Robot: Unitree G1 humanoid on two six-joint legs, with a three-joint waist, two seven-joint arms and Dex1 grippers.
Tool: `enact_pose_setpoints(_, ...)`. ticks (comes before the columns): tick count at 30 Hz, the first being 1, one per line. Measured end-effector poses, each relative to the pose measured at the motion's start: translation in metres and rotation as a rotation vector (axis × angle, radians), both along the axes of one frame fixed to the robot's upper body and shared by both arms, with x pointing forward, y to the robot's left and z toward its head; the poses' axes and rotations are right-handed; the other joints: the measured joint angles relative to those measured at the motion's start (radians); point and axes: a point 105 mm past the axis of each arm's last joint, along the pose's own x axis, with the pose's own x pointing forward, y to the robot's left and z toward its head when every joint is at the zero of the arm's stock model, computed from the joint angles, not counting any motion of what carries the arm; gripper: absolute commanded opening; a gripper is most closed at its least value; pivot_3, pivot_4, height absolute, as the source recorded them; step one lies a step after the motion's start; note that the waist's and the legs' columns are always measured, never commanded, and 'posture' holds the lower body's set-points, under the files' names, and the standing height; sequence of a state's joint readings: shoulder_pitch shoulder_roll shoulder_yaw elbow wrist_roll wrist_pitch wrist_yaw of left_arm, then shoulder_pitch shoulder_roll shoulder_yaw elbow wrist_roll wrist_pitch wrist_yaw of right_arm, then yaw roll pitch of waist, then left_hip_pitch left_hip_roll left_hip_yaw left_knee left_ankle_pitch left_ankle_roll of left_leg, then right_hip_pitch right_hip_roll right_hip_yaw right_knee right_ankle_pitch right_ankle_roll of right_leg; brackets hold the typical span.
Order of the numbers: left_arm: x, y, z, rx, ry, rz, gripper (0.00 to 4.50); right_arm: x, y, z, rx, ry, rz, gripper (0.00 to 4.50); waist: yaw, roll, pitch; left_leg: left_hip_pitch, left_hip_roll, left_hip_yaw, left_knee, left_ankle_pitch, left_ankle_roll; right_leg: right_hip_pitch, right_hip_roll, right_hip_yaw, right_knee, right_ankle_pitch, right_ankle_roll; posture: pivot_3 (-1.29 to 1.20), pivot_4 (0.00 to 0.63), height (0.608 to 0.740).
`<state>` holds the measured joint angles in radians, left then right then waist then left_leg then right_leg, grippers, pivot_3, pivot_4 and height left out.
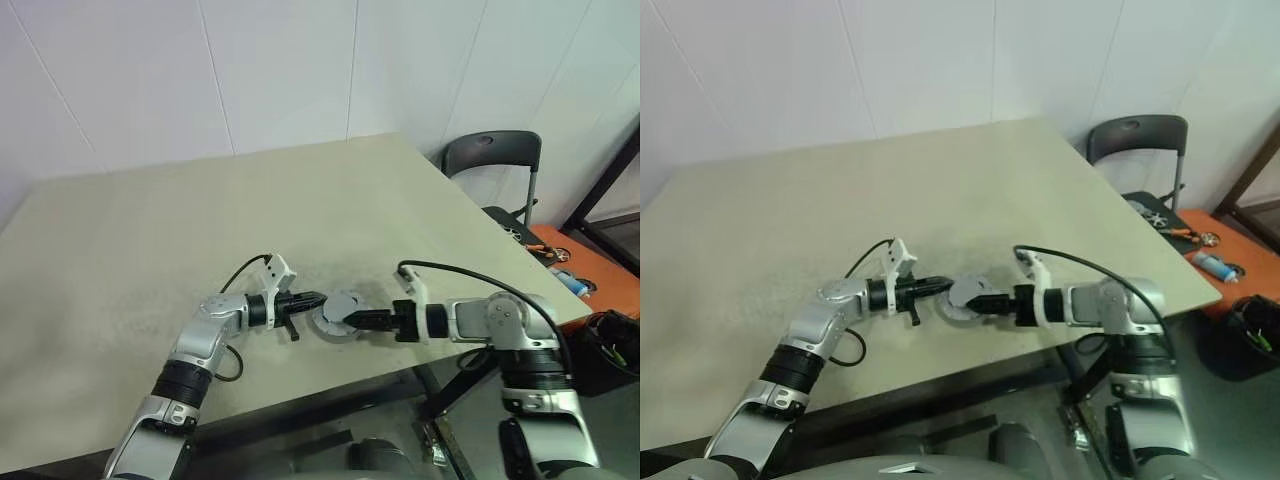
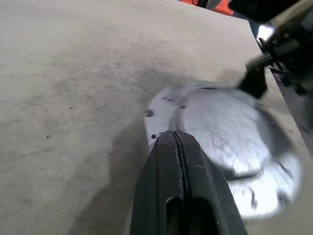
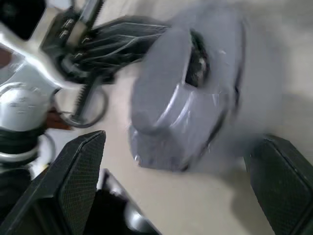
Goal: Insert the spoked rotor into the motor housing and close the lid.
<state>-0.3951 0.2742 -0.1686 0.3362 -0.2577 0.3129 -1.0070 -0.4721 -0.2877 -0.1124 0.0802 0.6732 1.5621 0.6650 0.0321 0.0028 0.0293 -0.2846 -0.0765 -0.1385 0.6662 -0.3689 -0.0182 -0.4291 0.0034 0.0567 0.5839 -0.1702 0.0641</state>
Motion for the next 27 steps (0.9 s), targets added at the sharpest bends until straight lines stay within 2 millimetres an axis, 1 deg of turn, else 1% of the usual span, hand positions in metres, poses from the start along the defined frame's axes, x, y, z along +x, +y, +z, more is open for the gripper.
enact_pose_setpoints(2, 0.001, 0.007, -0.002, -0.009, -0.006, -0.010, 0.00, 0.002, 0.009, 0.001, 0.013, 0.016, 0.001, 4.47, -0.010, 0.000, 0.000, 0.000, 0.001, 0.000, 0.000, 0.000, 0.000, -0.002, 0.000, 0.000, 0.000, 0.000, -0.001, 0.00, 0.000, 0.740)
enact_pose_setpoints(4, 0.004, 0.020, -0.004, -0.018, -0.014, -0.018, 0.00, 0.006, 0.019, 0.002, 0.019, 0.019, 0.003, 4.47, -0.026, 0.001, 0.000, -0.001, 0.001, 0.001, 0.000, 0.000, 0.000, -0.003, 0.000, 0.001, 0.001, 0.001, -0.002, 0.00, 0.000, 0.740)
enact_pose_setpoints(7, 0.008, 0.049, -0.016, 0.009, 0.006, 0.012, 0.00, 0.015, 0.024, 0.007, 0.015, -0.021, -0.013, 4.47, -0.044, 0.003, -0.001, 0.000, 0.001, 0.001, 0.000, 0.000, -0.001, -0.003, 0.001, 0.001, 0.002, 0.001, -0.002, 0.00, 0.000, 0.740)
enact_pose_setpoints(8, 0.005, 0.057, -0.025, 0.018, 0.033, 0.014, 0.00, 0.019, 0.024, 0.010, 0.019, -0.041, -0.028, 4.47, -0.047, 0.004, -0.001, 0.000, 0.001, 0.001, 0.000, 0.000, -0.001, -0.003, 0.001, 0.001, 0.002, 0.001, -0.002, 0.00, 0.000, 0.740)
enact_pose_setpoints(12, 0.008, 0.060, -0.026, 0.000, 0.015, -0.030, 0.00, 0.033, 0.018, 0.007, -0.011, -0.087, -0.103, 4.47, -0.047, 0.004, -0.001, 0.000, 0.001, 0.001, 0.000, 0.000, -0.001, -0.003, 0.001, 0.001, 0.002, 0.001, -0.002, 0.00, 0.000, 0.740)
enact_pose_setpoints(15, 0.009, 0.064, -0.028, 0.000, 0.012, -0.030, 0.00, 0.037, 0.010, -0.003, -0.052, -0.101, -0.154, 3.91, -0.050, 0.005, -0.002, 0.000, 0.001, 0.001, 0.000, 0.000, -0.001, -0.003, 0.001, 0.001, 0.004, 0.001, -0.002, 0.00, 0.000, 0.740)
enact_pose_setpoints(16, 0.009, 0.065, -0.028, 0.002, 0.008, -0.033, 0.00, 0.036, 0.007, -0.006, -0.058, -0.100, -0.166, 3.62, -0.050, 0.005, -0.002, 0.000, 0.002, 0.001, 0.000, 0.000, -0.001, -0.003, 0.001, 0.001, 0.005, 0.001, -0.001, 0.00, 0.000, 0.740)
enact_pose_setpoints(18, 0.010, 0.067, -0.029, 0.006, 0.007, -0.030, 0.00, 0.034, 0.007, -0.008, -0.052, -0.108, -0.169, 2.89, -0.053, 0.006, -0.003, -0.001, 0.002, 0.002, 0.000, 0.000, -0.001, -0.001, 0.002, 0.002, 0.007, -0.001, 0.001, 0.00, 0.000, 0.740)
enact_pose_setpoints(20, 0.009, 0.070, -0.030, 0.004, 0.009, -0.021, 0.00, 0.033, 0.009, -0.003, -0.032, -0.139, -0.153, 2.33, -0.057, 0.007, -0.003, 0.001, 0.002, 0.002, 0.000, 0.000, -0.001, 0.000, 0.002, 0.002, 0.009, -0.001, 0.001, 0.00, 0.000, 0.740)
enact_pose_setpoints(22, 0.009, 0.071, -0.032, 0.012, 0.009, -0.019, 0.00, 0.032, 0.012, 0.001, -0.032, -0.165, -0.134, 2.24, -0.062, 0.007, -0.003, 0.004, 0.003, 0.002, 0.000, 0.000, 0.000, 0.002, 0.003, 0.002, 0.010, -0.001, 0.002, 0.00, 0.000, 0.740)
enact_pose_setpoints(27, 0.007, 0.069, -0.032, 0.028, 0.002, -0.021, 0.00, 0.030, 0.011, -0.001, -0.020, -0.159, -0.140, 2.24, -0.072, 0.009, -0.004, 0.004, 0.002, 0.002, 0.000, 0.001, 0.000, 0.003, 0.002, 0.002, 0.010, -0.002, 0.002, 0.00, 0.000, 0.740)
